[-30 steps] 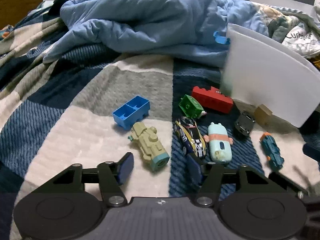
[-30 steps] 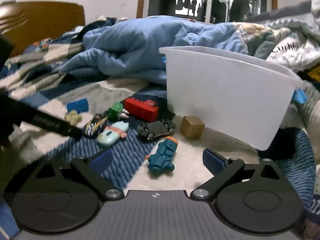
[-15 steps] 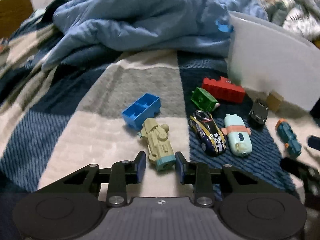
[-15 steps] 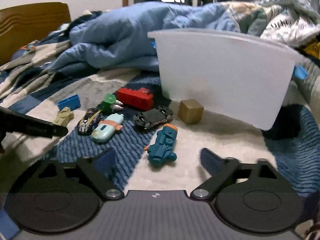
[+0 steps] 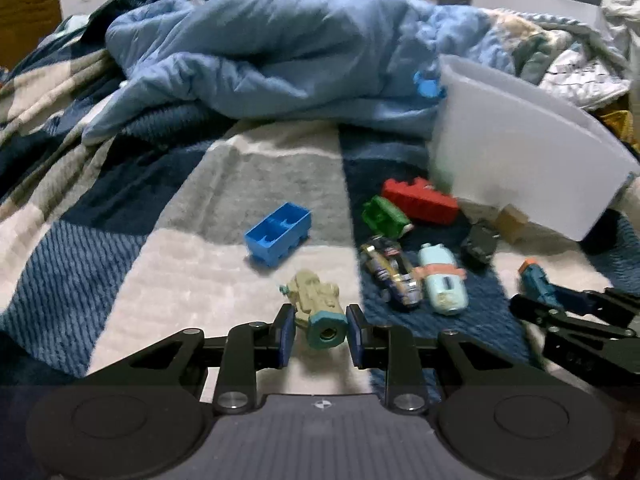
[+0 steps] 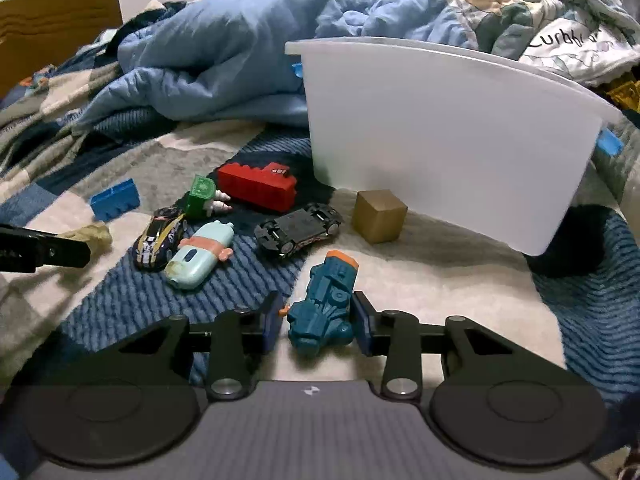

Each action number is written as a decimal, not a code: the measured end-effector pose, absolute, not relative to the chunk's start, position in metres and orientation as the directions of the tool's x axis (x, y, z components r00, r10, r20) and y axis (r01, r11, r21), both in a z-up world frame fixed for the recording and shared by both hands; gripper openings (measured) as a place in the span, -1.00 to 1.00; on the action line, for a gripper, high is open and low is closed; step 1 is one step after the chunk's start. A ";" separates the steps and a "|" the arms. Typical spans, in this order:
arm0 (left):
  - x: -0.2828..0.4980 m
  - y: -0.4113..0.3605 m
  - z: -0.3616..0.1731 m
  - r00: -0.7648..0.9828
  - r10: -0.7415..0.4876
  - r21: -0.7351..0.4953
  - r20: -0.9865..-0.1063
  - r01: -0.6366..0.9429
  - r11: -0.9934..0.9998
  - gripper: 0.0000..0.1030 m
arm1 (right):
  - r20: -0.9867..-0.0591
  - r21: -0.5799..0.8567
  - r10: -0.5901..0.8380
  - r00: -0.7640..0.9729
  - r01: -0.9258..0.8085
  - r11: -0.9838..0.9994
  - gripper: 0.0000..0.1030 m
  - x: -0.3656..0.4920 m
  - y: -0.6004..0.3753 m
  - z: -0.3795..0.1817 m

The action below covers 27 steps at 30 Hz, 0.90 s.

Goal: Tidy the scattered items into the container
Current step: 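Grasp the beige figure with the left tool while the right tool carries the water gun to the bin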

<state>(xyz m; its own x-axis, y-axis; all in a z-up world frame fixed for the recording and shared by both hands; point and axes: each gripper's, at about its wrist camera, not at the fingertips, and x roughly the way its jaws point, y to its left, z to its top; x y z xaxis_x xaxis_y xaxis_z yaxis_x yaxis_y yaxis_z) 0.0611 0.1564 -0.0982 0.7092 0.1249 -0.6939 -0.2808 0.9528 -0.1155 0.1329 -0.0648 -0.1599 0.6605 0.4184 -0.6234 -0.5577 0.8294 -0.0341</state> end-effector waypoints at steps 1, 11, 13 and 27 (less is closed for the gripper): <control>0.061 0.152 -0.093 0.716 0.121 -0.110 -0.688 -0.267 0.957 -0.40 | -0.620 -0.030 0.420 0.663 -0.555 0.831 -0.21 0.132 -0.068 -0.158; 0.062 0.117 -0.064 0.760 0.069 -0.103 -0.647 -0.177 0.979 -0.42 | -0.557 0.012 0.430 0.711 -0.511 0.860 -0.21 0.129 -0.106 -0.129; 0.063 0.112 -0.060 0.763 0.064 -0.103 -0.643 -0.169 0.980 -0.42 | -0.544 0.018 0.433 0.719 -0.506 0.863 -0.21 0.129 -0.111 -0.124; 0.105 0.073 0.004 0.842 0.016 -0.094 -0.540 -0.080 0.992 -0.42 | -0.480 0.029 0.427 0.766 -0.473 0.881 -0.21 0.146 -0.133 -0.084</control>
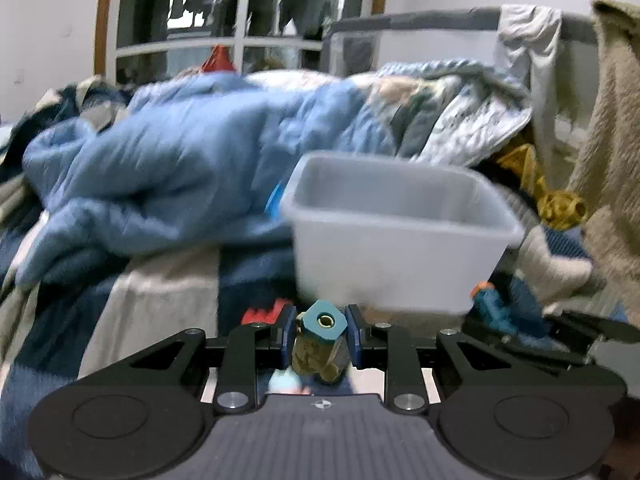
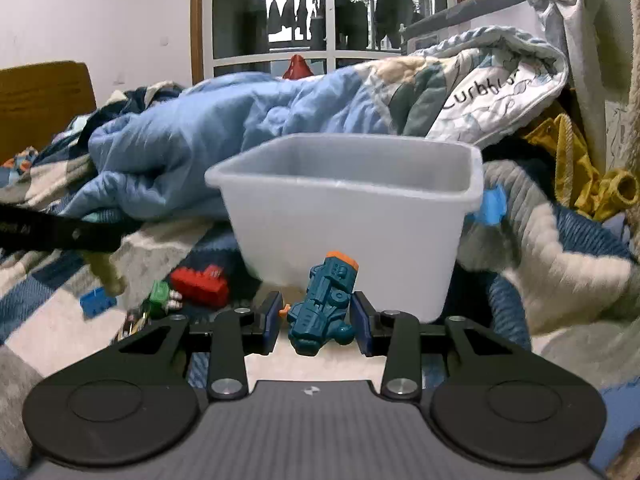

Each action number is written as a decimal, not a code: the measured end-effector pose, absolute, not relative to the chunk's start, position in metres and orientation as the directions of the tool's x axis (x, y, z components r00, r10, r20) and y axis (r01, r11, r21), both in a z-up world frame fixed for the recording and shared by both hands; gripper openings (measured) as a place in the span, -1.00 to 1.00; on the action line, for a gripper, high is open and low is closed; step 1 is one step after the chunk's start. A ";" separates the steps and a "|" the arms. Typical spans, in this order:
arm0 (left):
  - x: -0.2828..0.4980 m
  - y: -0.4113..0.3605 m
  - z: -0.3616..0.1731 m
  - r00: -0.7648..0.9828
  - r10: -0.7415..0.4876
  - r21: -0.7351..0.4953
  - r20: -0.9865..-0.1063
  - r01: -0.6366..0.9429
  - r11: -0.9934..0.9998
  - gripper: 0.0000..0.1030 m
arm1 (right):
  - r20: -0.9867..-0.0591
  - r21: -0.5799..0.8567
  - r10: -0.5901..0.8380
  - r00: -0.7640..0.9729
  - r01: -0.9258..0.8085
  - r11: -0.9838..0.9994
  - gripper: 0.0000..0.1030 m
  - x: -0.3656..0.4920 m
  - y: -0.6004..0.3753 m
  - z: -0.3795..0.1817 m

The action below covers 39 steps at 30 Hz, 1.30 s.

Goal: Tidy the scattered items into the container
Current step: 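Grasp the beige figure with the left tool while the right tool carries the water gun to the bin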

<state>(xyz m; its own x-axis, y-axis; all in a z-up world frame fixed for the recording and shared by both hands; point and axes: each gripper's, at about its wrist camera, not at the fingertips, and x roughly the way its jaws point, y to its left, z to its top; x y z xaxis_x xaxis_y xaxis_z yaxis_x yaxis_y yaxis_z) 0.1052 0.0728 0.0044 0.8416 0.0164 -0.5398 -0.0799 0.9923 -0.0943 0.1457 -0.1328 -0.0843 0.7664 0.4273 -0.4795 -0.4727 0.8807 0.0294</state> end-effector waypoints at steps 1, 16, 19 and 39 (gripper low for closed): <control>0.110 0.070 0.010 0.847 0.012 -0.094 -0.531 -0.073 0.993 -0.42 | -0.478 0.037 0.429 0.767 -0.470 0.882 -0.21 0.148 -0.134 -0.080; 0.197 0.032 0.075 0.903 -0.043 -0.113 -0.428 -0.007 0.994 -0.46 | -0.360 0.014 0.410 0.838 -0.435 0.900 -0.21 0.204 -0.147 -0.013; 0.209 0.030 0.072 0.900 -0.054 -0.129 -0.433 -0.002 0.992 -0.45 | -0.363 0.007 0.407 0.838 -0.434 0.901 -0.21 0.221 -0.146 -0.009; 0.170 0.034 -0.114 0.689 -0.022 0.128 -0.724 0.165 0.978 -0.07 | -0.389 0.005 0.404 0.828 -0.437 0.899 -0.21 0.245 -0.144 -0.014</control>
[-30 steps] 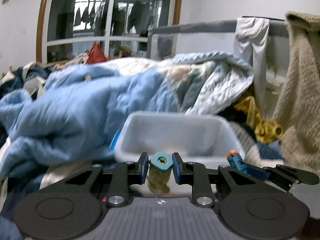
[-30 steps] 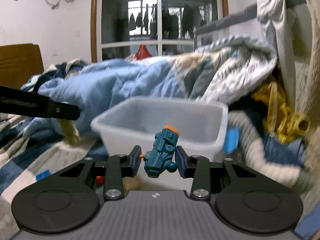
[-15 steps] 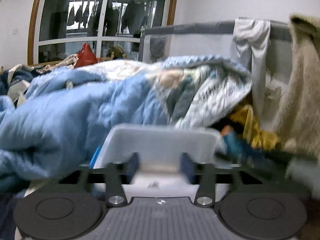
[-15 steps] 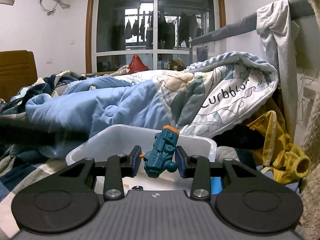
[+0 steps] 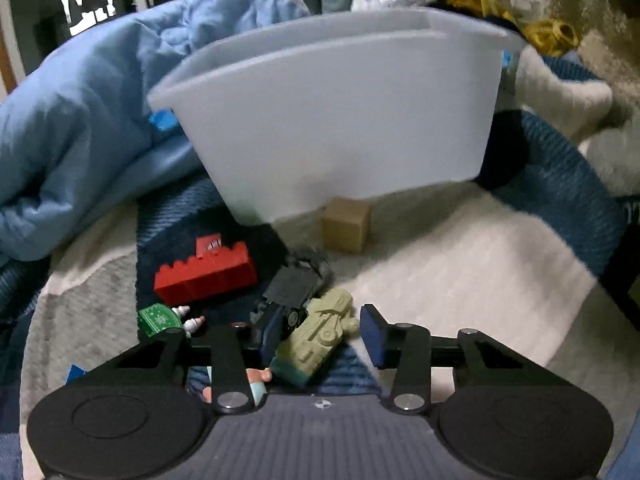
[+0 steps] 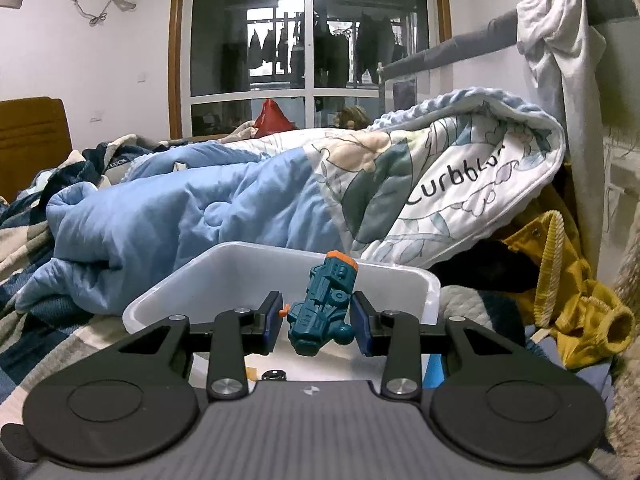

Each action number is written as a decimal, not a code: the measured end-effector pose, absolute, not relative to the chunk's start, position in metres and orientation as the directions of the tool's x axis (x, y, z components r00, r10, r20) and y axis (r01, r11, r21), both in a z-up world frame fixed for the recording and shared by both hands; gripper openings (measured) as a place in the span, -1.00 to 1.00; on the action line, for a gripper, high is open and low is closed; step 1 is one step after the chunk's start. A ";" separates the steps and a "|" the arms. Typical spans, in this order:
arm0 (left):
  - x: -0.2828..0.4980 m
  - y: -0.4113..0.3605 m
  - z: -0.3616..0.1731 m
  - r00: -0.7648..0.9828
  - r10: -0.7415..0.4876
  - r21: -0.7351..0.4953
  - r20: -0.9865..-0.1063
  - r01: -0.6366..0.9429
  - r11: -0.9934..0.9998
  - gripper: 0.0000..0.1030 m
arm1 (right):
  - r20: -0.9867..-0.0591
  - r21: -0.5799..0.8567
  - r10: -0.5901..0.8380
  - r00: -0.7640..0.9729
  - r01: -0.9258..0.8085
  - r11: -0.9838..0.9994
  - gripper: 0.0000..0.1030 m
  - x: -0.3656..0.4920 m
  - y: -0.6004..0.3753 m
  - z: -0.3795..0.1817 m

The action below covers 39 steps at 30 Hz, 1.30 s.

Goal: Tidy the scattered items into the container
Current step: 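Grasp the beige figure with the left tool while the right tool carries the water gun to the bin, then release the water gun and beige figure into the white bin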

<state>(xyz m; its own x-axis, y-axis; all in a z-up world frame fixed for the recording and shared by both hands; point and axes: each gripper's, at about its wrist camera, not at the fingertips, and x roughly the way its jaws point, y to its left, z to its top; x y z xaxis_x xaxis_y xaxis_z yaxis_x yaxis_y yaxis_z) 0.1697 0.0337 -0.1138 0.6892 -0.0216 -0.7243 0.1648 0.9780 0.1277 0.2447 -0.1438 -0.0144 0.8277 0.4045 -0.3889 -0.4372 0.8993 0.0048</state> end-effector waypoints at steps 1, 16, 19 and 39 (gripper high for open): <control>0.172 0.037 -0.116 0.680 -0.045 0.117 -0.732 0.189 0.975 -0.06 | -0.388 0.006 0.405 0.828 -0.437 0.899 -0.21 0.245 -0.144 -0.014; 0.173 0.039 -0.124 0.612 -0.113 0.045 -0.783 0.236 0.971 -0.44 | -0.398 0.015 0.397 0.827 -0.427 0.904 -0.21 0.246 -0.144 -0.015; 0.170 0.039 -0.116 0.637 -0.113 0.044 -0.763 0.225 0.973 -0.47 | -0.406 0.015 0.396 0.824 -0.427 0.904 -0.21 0.246 -0.143 -0.017; 0.261 0.036 0.022 0.860 -0.045 0.011 -0.508 0.059 0.998 -0.47 | -0.470 -0.018 0.374 0.800 -0.432 0.902 -0.21 0.275 -0.130 -0.037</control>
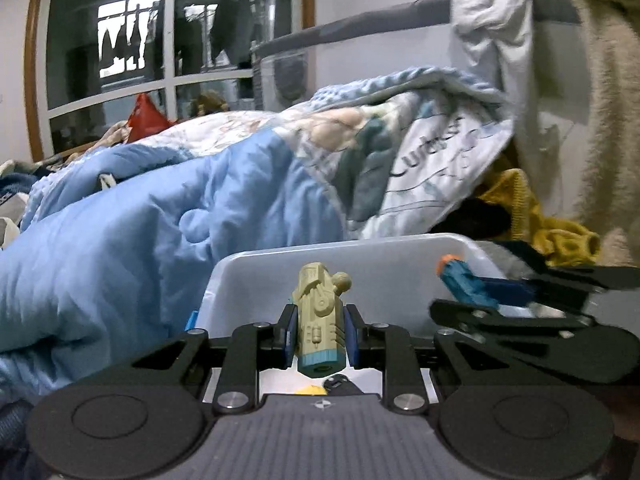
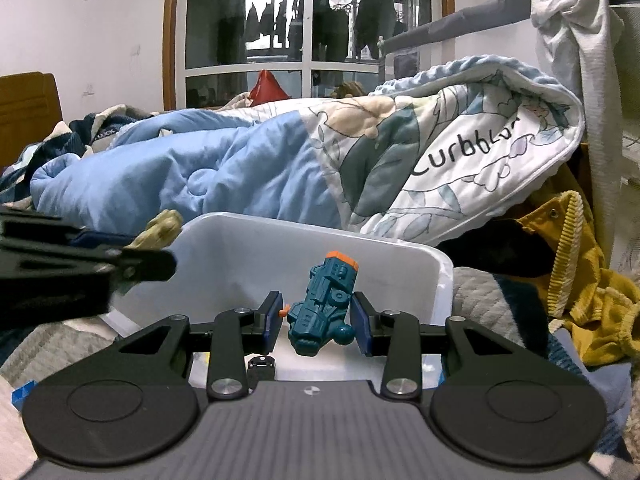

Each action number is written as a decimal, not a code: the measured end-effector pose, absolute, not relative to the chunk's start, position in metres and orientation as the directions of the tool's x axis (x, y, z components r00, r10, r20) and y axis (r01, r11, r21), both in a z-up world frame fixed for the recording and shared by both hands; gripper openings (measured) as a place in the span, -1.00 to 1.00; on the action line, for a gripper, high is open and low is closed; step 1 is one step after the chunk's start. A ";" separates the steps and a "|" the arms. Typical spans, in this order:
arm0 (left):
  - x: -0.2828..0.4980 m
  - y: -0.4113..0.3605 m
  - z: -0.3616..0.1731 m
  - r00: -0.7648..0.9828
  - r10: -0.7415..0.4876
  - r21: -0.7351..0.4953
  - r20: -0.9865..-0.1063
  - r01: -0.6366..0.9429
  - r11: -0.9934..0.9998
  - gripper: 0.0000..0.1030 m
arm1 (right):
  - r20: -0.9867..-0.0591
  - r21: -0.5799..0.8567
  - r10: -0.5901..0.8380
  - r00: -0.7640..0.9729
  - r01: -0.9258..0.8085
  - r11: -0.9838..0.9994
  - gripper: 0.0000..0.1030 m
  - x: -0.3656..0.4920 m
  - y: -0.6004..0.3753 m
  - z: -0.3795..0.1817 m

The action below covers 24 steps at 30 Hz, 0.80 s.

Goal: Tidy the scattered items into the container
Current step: 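Release the water gun and beige figure into the white bin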

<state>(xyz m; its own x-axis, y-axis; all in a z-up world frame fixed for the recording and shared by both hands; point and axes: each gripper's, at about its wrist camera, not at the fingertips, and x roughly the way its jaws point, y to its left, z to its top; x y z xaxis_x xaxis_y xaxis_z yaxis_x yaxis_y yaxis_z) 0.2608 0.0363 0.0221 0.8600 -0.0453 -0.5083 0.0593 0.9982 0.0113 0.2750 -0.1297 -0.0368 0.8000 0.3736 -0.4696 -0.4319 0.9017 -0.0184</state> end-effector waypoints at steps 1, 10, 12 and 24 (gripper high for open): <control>0.265 0.037 0.019 0.855 -0.039 0.008 -0.517 0.051 0.999 -0.47 | -0.472 -0.018 0.374 0.798 -0.433 0.901 -0.21 0.277 -0.129 -0.038; 0.292 0.042 -0.008 0.814 -0.016 -0.031 -0.581 -0.003 1.000 -0.10 | -0.511 -0.020 0.367 0.778 -0.437 0.899 -0.04 0.289 -0.127 -0.051; 0.288 0.044 -0.008 0.818 -0.018 -0.049 -0.576 -0.012 0.999 0.04 | -0.505 -0.023 0.366 0.781 -0.436 0.900 0.35 0.288 -0.127 -0.050; 0.200 0.072 0.019 0.855 0.007 -0.051 -0.519 -0.039 0.998 0.34 | -0.444 -0.041 0.402 0.800 -0.467 0.883 0.77 0.250 -0.127 -0.028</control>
<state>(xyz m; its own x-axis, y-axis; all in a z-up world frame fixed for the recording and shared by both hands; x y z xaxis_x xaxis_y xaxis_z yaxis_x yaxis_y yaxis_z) 0.2002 0.0723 0.0187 0.8549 0.0069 -0.5188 -0.0387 0.9980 -0.0506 0.2503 -0.1274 -0.0279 0.8005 0.4022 -0.4444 -0.4668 0.8834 -0.0413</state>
